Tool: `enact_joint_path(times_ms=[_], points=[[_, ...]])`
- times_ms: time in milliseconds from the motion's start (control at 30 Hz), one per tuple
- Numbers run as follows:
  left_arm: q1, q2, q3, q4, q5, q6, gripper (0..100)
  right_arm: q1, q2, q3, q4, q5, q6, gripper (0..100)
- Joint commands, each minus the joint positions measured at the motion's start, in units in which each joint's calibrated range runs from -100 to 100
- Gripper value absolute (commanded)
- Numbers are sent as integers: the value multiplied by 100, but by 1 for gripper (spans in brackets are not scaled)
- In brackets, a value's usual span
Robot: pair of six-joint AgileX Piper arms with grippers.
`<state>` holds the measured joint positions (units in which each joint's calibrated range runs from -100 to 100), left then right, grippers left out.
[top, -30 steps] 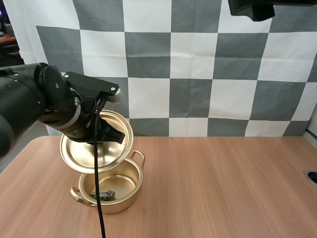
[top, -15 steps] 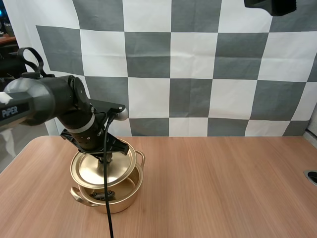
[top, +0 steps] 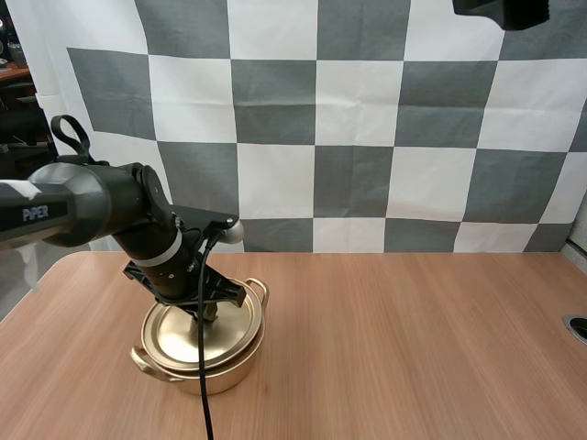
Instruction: Open the pot, put the car inside, and close it
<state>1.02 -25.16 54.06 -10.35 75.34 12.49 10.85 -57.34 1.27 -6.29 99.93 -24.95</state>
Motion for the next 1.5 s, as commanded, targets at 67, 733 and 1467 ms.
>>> enact_joint_path(times_ms=[67, 733, 1467], points=[[3, 4, 5, -5, 60, -3, 0, -3, -1, 6, 1, 7, -2, 100], [3, 165, 5, 30, 102, -3, 0, -3, -1, 6, 11, 7, -2, 100], [3, 163, 5, 30, 323, 240, 84, -3, -1, 6, 45, 7, -2, 100]])
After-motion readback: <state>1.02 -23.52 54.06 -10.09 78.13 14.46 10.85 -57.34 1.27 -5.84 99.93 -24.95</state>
